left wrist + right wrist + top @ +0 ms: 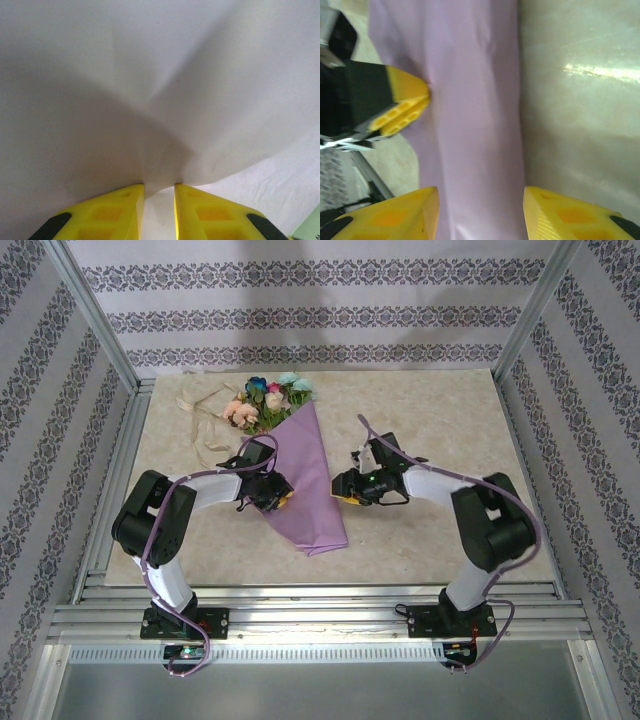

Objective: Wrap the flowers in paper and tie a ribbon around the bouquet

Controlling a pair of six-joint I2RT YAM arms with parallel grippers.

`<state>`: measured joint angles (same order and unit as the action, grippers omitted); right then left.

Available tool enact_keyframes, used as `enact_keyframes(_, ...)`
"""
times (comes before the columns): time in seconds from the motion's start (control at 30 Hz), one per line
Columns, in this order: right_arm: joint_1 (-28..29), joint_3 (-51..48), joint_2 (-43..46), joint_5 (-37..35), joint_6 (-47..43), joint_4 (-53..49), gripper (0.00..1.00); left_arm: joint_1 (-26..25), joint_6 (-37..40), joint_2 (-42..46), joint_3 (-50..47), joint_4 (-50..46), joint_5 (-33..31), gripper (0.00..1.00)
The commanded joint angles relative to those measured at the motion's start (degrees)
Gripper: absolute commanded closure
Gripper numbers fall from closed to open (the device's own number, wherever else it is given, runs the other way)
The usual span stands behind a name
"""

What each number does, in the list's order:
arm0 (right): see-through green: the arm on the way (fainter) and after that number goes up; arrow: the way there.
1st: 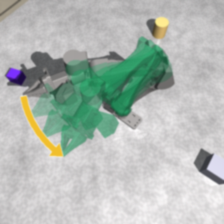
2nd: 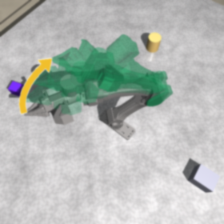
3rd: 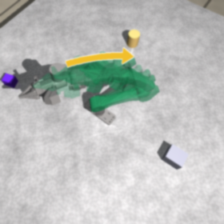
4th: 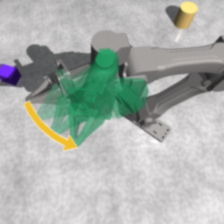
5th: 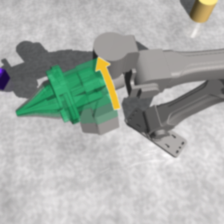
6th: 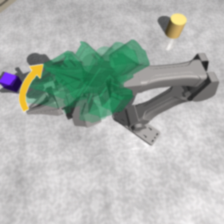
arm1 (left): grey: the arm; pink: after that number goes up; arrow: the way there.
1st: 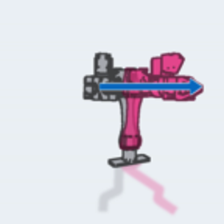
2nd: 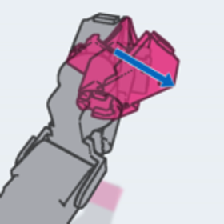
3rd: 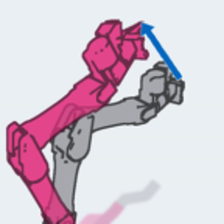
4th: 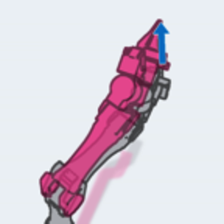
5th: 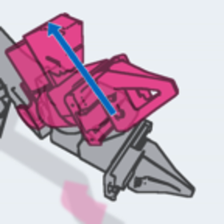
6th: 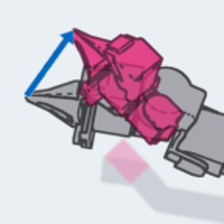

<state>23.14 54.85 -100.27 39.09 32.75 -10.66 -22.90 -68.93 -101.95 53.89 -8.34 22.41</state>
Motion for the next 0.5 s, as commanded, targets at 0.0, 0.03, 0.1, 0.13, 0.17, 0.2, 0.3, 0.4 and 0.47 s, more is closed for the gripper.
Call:
enact_keyframes(0.0, 0.7, 4.3, -2.9, 0.8, -8.4, -4.9, 0.51, -0.4, 2.1, -0.2, -0.8, -4.1, -2.4, 0.76)
enact_keyframes(0.03, 0.6, 4.6, -4.0, 1.2, -8.6, -4.8, 0.51, -0.4, 2.1, -0.2, -0.8, -4.1, -2.4, 0.76)
enact_keyframes(0.1, 0.8, 5.1, -5.9, 2.9, -8.6, -3.7, 0.52, -0.4, 2.2, -0.4, -1.0, -4.1, -2.5, 0.76)
enact_keyframes(0.13, 1.1, 5.5, -6.8, 3.6, -8.4, -3.1, 0.52, -0.4, 2.2, -0.4, -1.1, -4.1, -2.5, 0.76)
enact_keyframes(0.17, 1.4, 5.7, -7.8, 4.4, -8.3, -2.4, 0.52, -0.4, 2.2, -0.5, -1.1, -4.0, -2.5, 0.77)
enact_keyframes(0.2, 1.7, 6.1, -8.7, 4.9, -8.0, -1.8, 0.52, -0.4, 2.2, -0.6, -1.2, -4.0, -2.5, 0.77)
enact_keyframes(0.3, 2.5, 7.9, -11.7, 7.0, -7.1, 0.0, 0.53, -0.5, 2.5, -0.7, -1.1, -4.5, -2.9, 0.77)
enact_keyframes(0.4, 2.2, 8.4, -13.3, 8.6, -5.4, 3.0, 0.58, -0.5, 3.0, -1.1, -1.0, -4.7, -2.9, 0.77)
enact_keyframes(0.47, 1.9, 8.3, -13.2, 8.4, -5.2, 3.0, 0.74, -0.5, 3.3, -1.2, -0.8, -5.0, -3.1, 0.77)
